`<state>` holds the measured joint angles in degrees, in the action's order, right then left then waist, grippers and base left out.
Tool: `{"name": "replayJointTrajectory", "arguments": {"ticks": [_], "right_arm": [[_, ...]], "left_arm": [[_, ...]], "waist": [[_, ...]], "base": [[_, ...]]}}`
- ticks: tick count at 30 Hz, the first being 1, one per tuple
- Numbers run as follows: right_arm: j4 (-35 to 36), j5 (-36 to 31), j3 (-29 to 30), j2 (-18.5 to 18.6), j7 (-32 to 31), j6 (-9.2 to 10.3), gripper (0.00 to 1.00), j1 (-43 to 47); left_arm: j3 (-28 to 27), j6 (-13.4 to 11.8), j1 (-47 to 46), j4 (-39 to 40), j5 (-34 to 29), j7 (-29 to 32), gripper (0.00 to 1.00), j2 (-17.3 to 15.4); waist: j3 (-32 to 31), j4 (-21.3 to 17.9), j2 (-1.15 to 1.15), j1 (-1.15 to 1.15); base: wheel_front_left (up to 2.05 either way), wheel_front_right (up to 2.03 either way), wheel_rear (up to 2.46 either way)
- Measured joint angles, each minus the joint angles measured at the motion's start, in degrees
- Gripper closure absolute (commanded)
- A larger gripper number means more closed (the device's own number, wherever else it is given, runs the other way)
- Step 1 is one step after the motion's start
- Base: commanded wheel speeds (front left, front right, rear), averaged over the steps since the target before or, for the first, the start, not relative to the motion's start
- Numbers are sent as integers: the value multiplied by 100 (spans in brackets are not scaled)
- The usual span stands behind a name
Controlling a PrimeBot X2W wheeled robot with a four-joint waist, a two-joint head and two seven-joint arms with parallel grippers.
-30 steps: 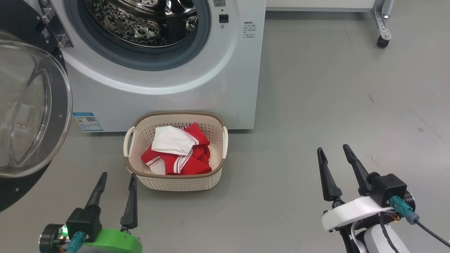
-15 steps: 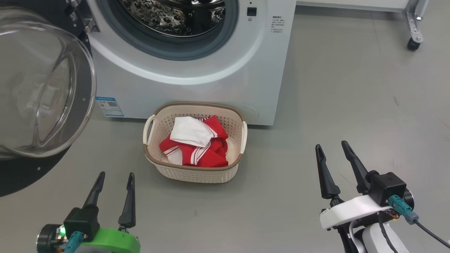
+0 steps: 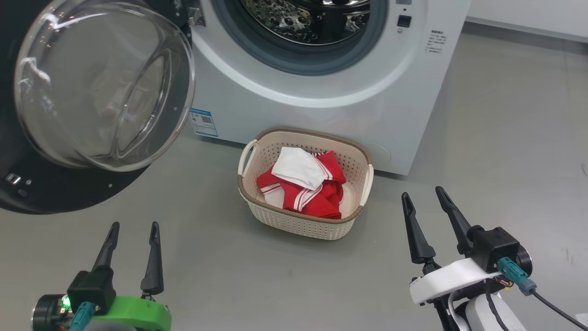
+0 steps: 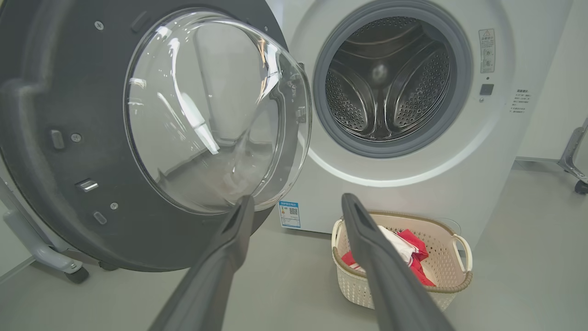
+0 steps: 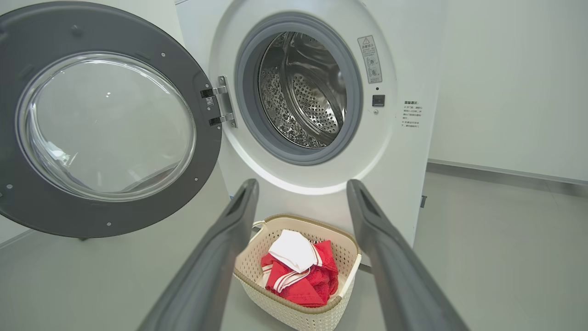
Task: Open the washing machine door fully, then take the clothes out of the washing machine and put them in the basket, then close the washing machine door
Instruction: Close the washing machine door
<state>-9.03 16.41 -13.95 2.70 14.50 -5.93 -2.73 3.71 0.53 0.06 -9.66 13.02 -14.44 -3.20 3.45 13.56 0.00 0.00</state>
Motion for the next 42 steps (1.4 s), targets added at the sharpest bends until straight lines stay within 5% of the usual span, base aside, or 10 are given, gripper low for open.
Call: {"name": "replayJointTrajectory", "arguments": {"ticks": [23,42], "right_arm": [[-31,122,-407,-3,0,-7,0,90],[-222,124,-659,2,-1,-49,0,-87]], "left_arm": [[-112,-57,331,107,9,0,0,-33],[-301,-194,529,463,10,0,0,-45]], "waist": [[-251,1450,0,0],[-137,1626,0,0]], "base": [[0,0,0],[0,0,0]]}}
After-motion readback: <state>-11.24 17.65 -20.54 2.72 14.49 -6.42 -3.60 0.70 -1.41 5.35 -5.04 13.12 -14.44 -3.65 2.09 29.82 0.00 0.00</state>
